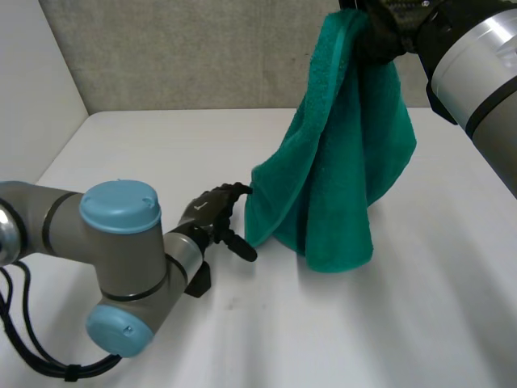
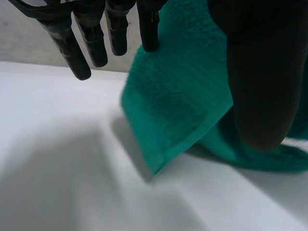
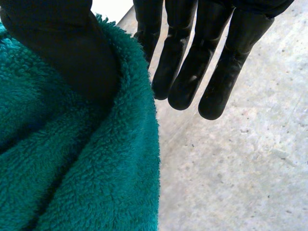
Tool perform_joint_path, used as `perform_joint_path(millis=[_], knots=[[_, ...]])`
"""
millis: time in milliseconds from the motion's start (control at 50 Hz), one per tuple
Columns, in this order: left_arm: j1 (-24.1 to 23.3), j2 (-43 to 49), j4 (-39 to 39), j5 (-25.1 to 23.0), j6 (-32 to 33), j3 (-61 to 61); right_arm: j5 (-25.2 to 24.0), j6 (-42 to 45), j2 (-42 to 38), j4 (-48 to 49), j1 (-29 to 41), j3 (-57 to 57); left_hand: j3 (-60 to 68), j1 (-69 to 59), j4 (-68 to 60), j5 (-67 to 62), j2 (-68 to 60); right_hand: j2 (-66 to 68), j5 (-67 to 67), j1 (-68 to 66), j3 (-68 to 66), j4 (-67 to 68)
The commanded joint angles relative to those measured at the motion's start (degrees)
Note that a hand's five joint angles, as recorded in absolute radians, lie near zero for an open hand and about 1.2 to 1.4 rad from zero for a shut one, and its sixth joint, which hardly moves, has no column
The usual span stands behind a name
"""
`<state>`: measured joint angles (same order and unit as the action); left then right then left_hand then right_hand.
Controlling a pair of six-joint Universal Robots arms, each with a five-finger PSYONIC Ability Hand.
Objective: Fold the towel.
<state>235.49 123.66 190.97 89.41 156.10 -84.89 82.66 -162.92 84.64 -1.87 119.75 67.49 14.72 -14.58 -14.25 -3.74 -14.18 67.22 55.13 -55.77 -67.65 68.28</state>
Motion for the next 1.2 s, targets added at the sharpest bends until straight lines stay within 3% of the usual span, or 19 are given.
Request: perform_joint_path(millis=[20,80,100,160,180,200,240,300,380,480,580,700,740,860,940,960,1040,1140,1200], knots=[[-2.31,6.06,-0.16,-1.26,-8.44,8.58,0.31,-0.47,2.02,-1.82,0.74,1.33,1.37,-1.51,-1.84,-2.35,-1.91,12.78,14.87,-24.23,-12.35,11.72],[-3.19,7.74,0.02,-0.91,-8.8,10.79,1.53,-0.38,2.81,-1.82,0.83,1.94,8.74,-8.88,-9.21,-9.72,-9.28,12.78,14.87,-24.23,-12.35,11.72],[-3.45,8.44,0.11,-0.12,-8.8,11.67,1.98,-0.29,2.98,-1.82,0.83,2.03,25.93,-26.08,-26.41,-26.92,-26.47,12.78,14.87,-24.23,-12.35,11.72],[-3.46,8.53,0.11,0.5,-8.89,11.85,2.85,-0.12,3.25,-1.82,0.66,2.21,37.88,-38.03,-38.36,-38.86,-38.42,12.78,14.87,-24.23,-12.35,11.72],[-3.46,8.36,0.72,6.24,-8.54,11.33,3.56,-0.11,3.42,-1.82,0.05,2.47,65.0,-65.15,-65.48,-65.99,-65.54,12.78,14.87,-24.23,-12.35,11.72],[-3.46,8.36,0.72,6.3,-8.54,11.32,4.0,0.06,3.43,-1.91,-0.13,2.99,65.28,-65.42,-65.75,-66.26,-65.82,12.78,14.87,-24.23,-12.35,11.72],[-1.45,5.83,0.64,12.24,-6.88,9.49,3.91,1.11,3.43,-2.08,-0.22,4.66,65.28,-65.42,-65.75,-66.26,-65.82,12.78,14.87,-24.23,-12.35,11.72],[0.14,2.83,0.55,12.8,-5.29,7.91,3.91,2.87,2.9,-2.7,-1.01,6.07,65.28,-65.42,-65.75,-66.26,-65.82,12.78,14.87,-24.23,-12.35,11.72],[5.24,-7.8,0.55,10.09,2.52,-0.96,3.39,9.63,1.76,-5.6,-5.49,11.69,65.28,-65.42,-65.75,-66.26,-65.82,12.78,14.87,-24.23,-12.35,11.72],[10.08,-18.18,0.2,-0.54,17.02,-10.11,3.39,16.57,-1.66,-9.11,-6.38,16.09,65.28,-65.42,-65.75,-66.26,-65.82,12.78,14.87,-24.23,-12.35,11.72],[11.83,-19.59,-1.64,-6.78,25.8,-13.45,3.83,24.22,-8.69,-14.73,-6.38,18.03,65.28,-65.42,-65.75,-66.26,-65.82,12.78,14.87,-24.23,-12.35,11.72],[12.89,-13.01,-4.64,-6.89,35.84,-6.71,4.18,25.2,-15.64,-15.8,-6.29,11.19,65.28,-65.42,-65.75,-66.26,-65.82,12.78,14.87,-24.23,-12.35,11.72],[12.89,-11.77,-4.73,-6.71,36.64,-4.76,4.26,24.24,-16.87,-15.27,-6.29,7.41,65.28,-65.42,-65.75,-66.26,-65.82,12.78,14.87,-24.23,-12.35,11.72],[12.89,-6.85,-2.89,-0.39,40.24,20.43,8.21,13.26,-19.51,-4.39,-6.46,-11.66,65.28,-65.42,-65.75,-66.26,-65.82,12.78,14.87,-24.23,-12.35,11.72],[12.89,-7.73,6.76,3.04,40.25,30.04,10.94,8.67,-18.63,5.74,-6.82,-16.25,65.28,-65.42,-65.75,-66.26,-65.82,12.78,14.87,-24.23,-12.35,11.72],[12.89,-7.73,6.79,3.05,40.24,30.04,11.9,7.2,-16.63,13.31,-6.99,-15.38,65.28,-65.42,-65.75,-66.26,-65.82,12.78,14.87,-24.23,-12.35,11.72],[12.89,-11.06,18.56,5.24,40.16,28.12,11.04,7.0,-11.79,20.49,-6.91,-7.94,65.28,-65.42,-65.75,-66.26,-65.82,12.78,14.87,-24.23,-12.35,11.72],[12.98,-12.39,17.78,4.72,39.98,15.16,8.92,7.0,-10.55,19.8,-6.9,-0.96,65.28,-65.42,-65.75,-66.26,-65.82,12.78,14.87,-24.23,-12.35,11.72],[12.98,-12.04,17.34,4.72,39.98,9.34,5.06,6.83,-10.46,16.99,-6.64,8.27,65.28,-65.42,-65.75,-66.26,-65.82,12.78,14.87,-24.23,-12.35,11.72]])
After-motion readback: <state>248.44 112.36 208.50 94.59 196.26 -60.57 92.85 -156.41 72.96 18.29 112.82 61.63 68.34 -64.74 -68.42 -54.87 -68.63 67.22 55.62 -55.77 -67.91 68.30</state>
